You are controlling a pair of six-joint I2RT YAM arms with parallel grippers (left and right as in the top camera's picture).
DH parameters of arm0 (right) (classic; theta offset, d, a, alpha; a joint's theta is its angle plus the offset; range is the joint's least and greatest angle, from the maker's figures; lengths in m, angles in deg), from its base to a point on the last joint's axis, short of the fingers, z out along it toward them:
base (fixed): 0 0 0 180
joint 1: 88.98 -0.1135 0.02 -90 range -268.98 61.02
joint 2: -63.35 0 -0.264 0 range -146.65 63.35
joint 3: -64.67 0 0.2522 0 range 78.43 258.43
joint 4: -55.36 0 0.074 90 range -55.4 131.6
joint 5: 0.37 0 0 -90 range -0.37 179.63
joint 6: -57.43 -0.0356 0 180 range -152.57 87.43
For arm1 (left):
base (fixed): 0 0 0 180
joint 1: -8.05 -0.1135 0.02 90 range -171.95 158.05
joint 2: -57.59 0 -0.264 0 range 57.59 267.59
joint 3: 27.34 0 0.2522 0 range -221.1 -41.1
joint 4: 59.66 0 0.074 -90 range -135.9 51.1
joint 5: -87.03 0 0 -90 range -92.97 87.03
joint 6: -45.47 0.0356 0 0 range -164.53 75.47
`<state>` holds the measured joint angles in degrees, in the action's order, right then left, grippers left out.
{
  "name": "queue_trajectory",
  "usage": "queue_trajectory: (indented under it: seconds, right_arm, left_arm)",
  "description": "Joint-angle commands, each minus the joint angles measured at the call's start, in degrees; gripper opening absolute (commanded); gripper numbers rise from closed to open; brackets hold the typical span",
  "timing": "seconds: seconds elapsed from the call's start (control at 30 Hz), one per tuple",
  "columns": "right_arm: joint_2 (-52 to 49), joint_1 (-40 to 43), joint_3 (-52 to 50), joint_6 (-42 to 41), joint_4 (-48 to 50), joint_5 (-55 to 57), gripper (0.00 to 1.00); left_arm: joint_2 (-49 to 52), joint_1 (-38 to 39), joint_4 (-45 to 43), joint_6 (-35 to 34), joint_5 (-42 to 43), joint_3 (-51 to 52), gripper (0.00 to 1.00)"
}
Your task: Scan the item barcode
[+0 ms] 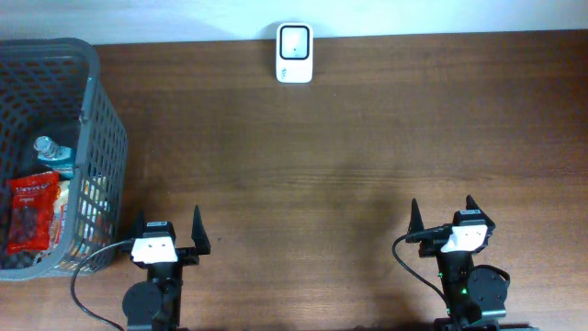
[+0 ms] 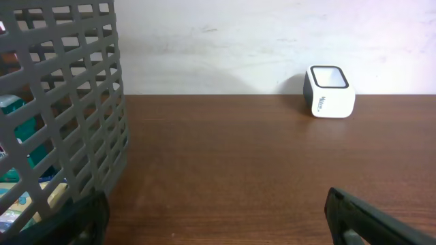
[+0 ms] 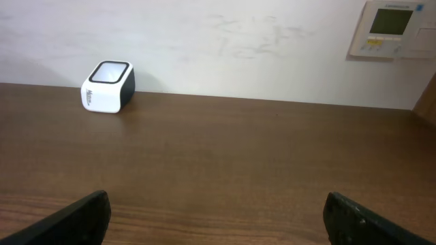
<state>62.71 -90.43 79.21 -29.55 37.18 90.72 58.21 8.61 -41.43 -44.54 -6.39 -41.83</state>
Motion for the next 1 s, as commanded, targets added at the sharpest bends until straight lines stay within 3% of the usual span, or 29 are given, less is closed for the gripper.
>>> queue_trajectory:
  seconds: [0.0,0.57,0.63,0.67,0.77,0.8,0.87,0.97]
  right_arm:
    - [0.3,0.3,-0.5,-0.5,-0.2,0.5,0.98]
    - [0.3,0.3,-0.5,-0.5,-0.2,0.5,0.98]
    - [0.3,0.3,-0.5,-0.5,-0.2,0.5,0.98]
    - [0.3,0.3,-0.5,-0.5,-0.2,0.5,0.98]
    - [0.3,0.3,-0.5,-0.5,-0.2,0.5,0.98]
    - [0.3,0.3,-0.5,-0.5,-0.2,0.5,0.98]
    - [0.3,0.3,-0.5,-0.5,-0.2,0.5,0.98]
    - [0.3,0.3,-0.5,-0.5,-0.2,0.5,0.98]
  left_arm:
    - [-0.2,-0.4,0.3,0.9,0.6,0.2,0.99]
    - [-0.2,-0.3,-0.5,0.8,1.4,0.2,0.99]
    - [-0.2,-0.3,-0.8,-0.5,10.1,0.2,0.99]
    - [-0.2,-0.3,-3.7,-0.5,19.9,0.2,0.99]
    - [-0.2,-0.3,-16.0,-0.6,45.8,0.2,0.99]
    - [-0.2,-0.3,-21.7,-0.6,50.7,0.2,0.99]
    - [-0.2,-0.3,-32.2,-0.7,54.8,0.2,0.99]
    - [-0.2,-0.3,-45.0,-2.2,54.2,-1.2,0.99]
